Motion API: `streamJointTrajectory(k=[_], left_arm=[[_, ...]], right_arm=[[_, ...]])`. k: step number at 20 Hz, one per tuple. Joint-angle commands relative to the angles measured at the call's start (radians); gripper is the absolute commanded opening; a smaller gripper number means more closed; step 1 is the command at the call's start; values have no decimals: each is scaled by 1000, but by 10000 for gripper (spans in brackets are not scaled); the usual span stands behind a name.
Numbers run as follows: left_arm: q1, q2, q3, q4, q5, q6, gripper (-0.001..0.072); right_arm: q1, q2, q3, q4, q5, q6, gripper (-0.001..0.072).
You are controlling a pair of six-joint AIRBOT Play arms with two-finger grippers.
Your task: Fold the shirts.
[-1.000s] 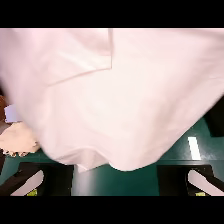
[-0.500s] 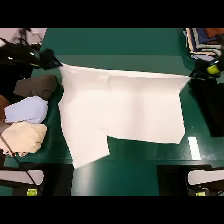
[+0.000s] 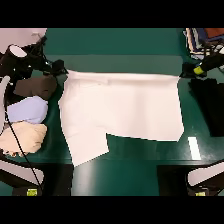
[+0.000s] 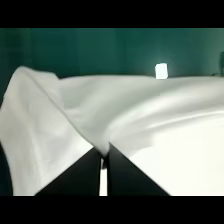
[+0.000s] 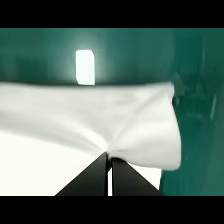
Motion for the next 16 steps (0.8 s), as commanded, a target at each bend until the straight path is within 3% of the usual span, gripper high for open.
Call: streamJointTrajectory(k=[1, 5, 6, 7, 9, 12, 16], left_arm=[[0, -4, -50, 98, -101, -26, 23], [3, -4, -136, 109, -114, -80, 28], [9, -4, -137, 114, -129, -92, 174], [15, 1, -136, 114, -151, -98, 427], [29, 40, -137, 126, -201, -96, 428], [29, 182, -186, 264, -263, -97, 428], [29, 480, -533, 282, -278, -140, 428]], right_arm=[[38, 55, -163, -77, -1, -5, 11], [54, 107, -327, -31, -109, 6, 19], [53, 110, -332, -35, -101, 6, 172], [48, 112, -322, -33, -76, 7, 320], [33, 145, -306, -35, -14, 14, 326], [11, 262, -352, -33, 14, 14, 326], [17, 449, -486, -32, 3, 14, 325]])
